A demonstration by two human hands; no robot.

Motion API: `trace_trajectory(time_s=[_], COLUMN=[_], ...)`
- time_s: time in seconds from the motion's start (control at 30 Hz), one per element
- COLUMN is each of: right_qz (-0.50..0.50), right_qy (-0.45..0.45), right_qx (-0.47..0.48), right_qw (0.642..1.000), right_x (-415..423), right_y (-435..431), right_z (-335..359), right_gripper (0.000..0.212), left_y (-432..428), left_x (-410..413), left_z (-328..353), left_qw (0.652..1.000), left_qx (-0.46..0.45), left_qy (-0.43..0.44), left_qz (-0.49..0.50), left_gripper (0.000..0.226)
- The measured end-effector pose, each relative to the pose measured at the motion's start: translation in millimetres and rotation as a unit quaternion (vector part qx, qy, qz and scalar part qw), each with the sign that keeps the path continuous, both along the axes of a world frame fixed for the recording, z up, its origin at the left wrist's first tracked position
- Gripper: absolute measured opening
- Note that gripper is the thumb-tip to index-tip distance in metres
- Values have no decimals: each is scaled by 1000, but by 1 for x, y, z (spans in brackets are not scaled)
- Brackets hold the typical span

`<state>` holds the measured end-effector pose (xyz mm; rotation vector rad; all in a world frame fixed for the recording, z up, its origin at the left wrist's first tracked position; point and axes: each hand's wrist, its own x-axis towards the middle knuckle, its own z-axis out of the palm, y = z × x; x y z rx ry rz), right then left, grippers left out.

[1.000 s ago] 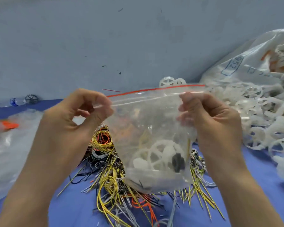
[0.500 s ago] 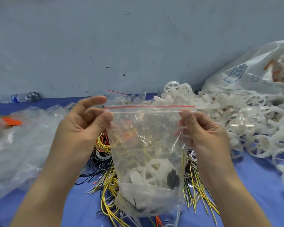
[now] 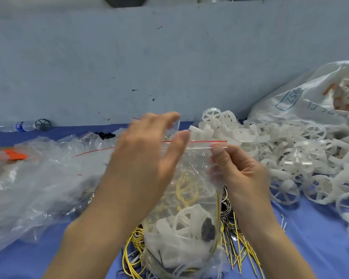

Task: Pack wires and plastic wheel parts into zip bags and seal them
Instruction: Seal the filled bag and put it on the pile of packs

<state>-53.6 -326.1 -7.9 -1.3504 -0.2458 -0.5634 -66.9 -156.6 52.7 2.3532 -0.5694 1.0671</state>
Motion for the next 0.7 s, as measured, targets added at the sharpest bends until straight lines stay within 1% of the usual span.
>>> trace_trajectory(time_s=[0.07, 0.1, 0.13, 0.23, 0.3, 0.33, 0.43, 0.53, 0.6, 0.7], right_qz=[12, 16, 17, 25, 37, 46, 64, 76, 84, 97], right_qy=[-5, -3, 3, 26, 41, 47, 54, 57, 57, 54], right_qx=[7, 18, 34, 79, 103, 116, 141, 157, 162, 171], right_qw=[1000, 1000, 999, 996, 993, 991, 986, 983, 982, 979], right_x=[-1, -2, -2, 0, 1, 1, 1, 3, 4, 5], right_y=[3, 4, 4, 2, 1, 2, 3, 4, 5, 6], right_z=[0, 0, 0, 2, 2, 3, 4, 4, 4, 5], right_gripper=[11, 11, 12, 15, 19, 22, 25, 21, 24, 36], left_y=[-18, -24, -28, -33, -36, -36, -33, -30, -31, -36], left_x=[9, 14, 18, 27, 33, 35, 38, 36, 33, 31], left_z=[10, 13, 16, 26, 34, 38, 48, 47, 44, 42], left_qw=[989, 977, 965, 951, 938, 932, 926, 934, 935, 927], left_qx=[114, 157, 181, 184, 172, 184, 241, 242, 228, 231], left_qy=[84, 133, 170, 220, 275, 289, 277, 255, 262, 280], left_qz=[-36, -56, -81, -118, -122, -116, -84, -66, -77, -97], left_gripper=[29, 29, 29, 31, 37, 38, 31, 21, 22, 30])
